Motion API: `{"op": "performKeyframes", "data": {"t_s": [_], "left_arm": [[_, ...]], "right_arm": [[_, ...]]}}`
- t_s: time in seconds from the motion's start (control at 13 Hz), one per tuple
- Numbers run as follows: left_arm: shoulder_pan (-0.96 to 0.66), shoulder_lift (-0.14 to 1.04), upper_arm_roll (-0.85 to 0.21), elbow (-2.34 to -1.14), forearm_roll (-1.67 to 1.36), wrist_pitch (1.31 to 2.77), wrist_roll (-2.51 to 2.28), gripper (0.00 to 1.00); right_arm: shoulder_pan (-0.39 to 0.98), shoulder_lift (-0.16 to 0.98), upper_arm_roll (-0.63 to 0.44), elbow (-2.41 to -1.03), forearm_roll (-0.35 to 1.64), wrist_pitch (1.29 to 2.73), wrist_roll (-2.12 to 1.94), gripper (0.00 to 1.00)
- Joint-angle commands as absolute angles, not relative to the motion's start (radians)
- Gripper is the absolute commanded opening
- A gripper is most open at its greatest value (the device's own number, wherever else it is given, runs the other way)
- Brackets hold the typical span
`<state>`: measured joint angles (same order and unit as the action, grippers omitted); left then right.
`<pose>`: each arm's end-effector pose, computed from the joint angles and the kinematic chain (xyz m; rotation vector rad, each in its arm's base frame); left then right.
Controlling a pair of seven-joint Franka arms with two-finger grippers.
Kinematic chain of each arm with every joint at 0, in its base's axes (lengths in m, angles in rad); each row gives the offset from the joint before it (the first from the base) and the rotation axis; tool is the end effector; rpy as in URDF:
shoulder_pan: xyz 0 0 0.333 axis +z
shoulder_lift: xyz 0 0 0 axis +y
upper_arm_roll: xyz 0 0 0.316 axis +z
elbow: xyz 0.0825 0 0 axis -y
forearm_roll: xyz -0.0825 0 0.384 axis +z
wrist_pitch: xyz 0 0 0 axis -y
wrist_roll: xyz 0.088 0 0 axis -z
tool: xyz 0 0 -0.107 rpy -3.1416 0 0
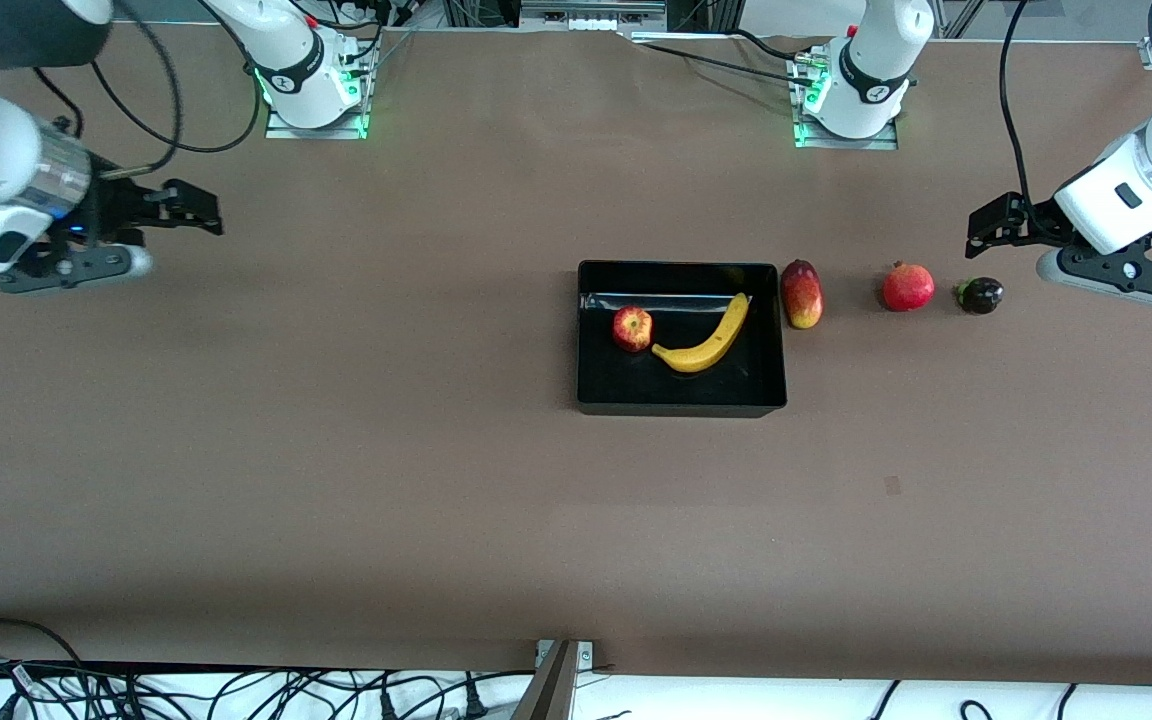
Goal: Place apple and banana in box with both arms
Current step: 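Release the banana beside the apple and raise the left gripper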
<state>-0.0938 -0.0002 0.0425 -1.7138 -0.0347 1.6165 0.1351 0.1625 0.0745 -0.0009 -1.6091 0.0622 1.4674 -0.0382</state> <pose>0.5506 -0.0318 0.5611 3.0865 -0.2834 -0.1482 0.5512 0.0972 0.5576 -3.0590 -0.3062 0.3389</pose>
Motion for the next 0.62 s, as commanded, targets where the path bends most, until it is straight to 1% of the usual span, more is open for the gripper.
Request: {"op": "performKeyframes", "data": {"t_s": [0.0,0.15,0.38,0.54], "left_arm": [[-0.095,0.018,0.032,-1.674,-0.017,1.574,0.084,1.00],[-0.095,0.017,0.032,-1.672,-0.018,1.568,0.084,1.00],[-0.095,0.017,0.032,-1.669,-0.018,1.566,0.084,1.00],[-0.095,0.017,0.032,-1.667,-0.020,1.568,0.086,1.00]], "right_arm": [[0.163,0.083,-0.012,-1.592,0.058,1.469,-0.040,1.00],[0.158,0.083,-0.034,-1.582,-0.001,1.500,-0.041,1.00],[0.152,0.109,-0.093,-1.536,-0.002,1.506,-0.049,1.00],[0.149,0.124,-0.098,-1.502,-0.003,1.511,-0.046,1.00]]}}
